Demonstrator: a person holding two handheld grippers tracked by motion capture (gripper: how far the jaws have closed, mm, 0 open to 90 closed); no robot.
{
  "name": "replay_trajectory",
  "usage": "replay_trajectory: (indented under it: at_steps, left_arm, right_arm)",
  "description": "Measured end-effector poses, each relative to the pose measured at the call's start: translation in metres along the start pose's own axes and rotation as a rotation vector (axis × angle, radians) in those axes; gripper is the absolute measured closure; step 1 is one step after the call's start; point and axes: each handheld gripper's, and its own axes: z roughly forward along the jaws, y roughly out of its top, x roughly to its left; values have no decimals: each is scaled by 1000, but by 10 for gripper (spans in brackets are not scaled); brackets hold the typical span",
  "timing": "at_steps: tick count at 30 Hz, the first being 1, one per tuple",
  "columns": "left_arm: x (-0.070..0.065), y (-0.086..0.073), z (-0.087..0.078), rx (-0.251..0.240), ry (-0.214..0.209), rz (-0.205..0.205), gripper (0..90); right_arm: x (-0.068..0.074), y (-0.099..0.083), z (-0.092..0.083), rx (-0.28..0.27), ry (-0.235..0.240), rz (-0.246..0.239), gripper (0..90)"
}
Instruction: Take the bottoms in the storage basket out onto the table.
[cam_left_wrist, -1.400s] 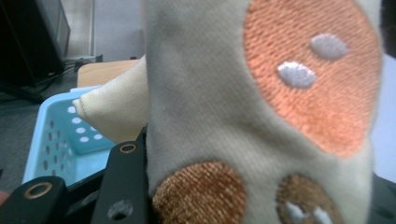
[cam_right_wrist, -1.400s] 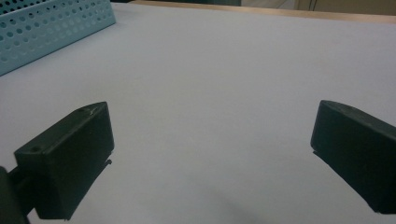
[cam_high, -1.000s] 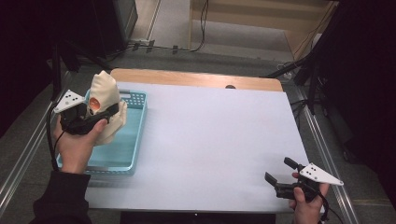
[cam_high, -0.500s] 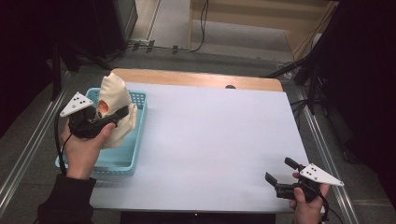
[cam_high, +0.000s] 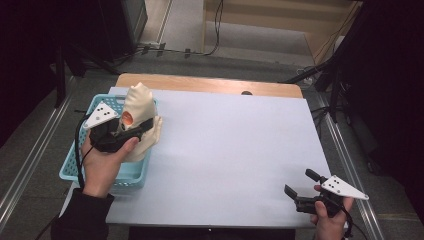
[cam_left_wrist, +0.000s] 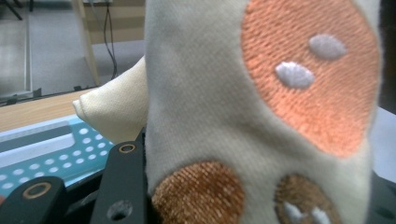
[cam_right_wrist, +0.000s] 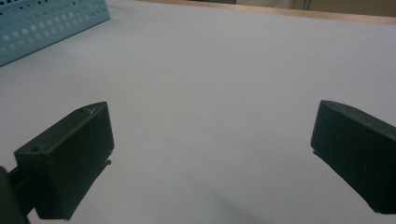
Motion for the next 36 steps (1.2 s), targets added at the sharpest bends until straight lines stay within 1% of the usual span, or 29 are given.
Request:
replay_trajectory:
  at_steps: [4,6,12,23,36]
  left_arm:
    - [-9,1,6,10,-23,8,498]
    - [-14,1,9,26,-38,8,497]
    - [-28,3,19,34,-79,11,495]
    - [-51,6,37,46,-130,21,491]
    - [-73,3,59,64,-178,24,489]
  right_arm:
    - [0,0,1,1,-1,2,0]
    - [1,0,1,3,1,3,0]
    - [1,0,1,3,0,3,0]
    - [0,0,1,3,0,-3,0]
    - [0,-1,2,4,5,-2,0]
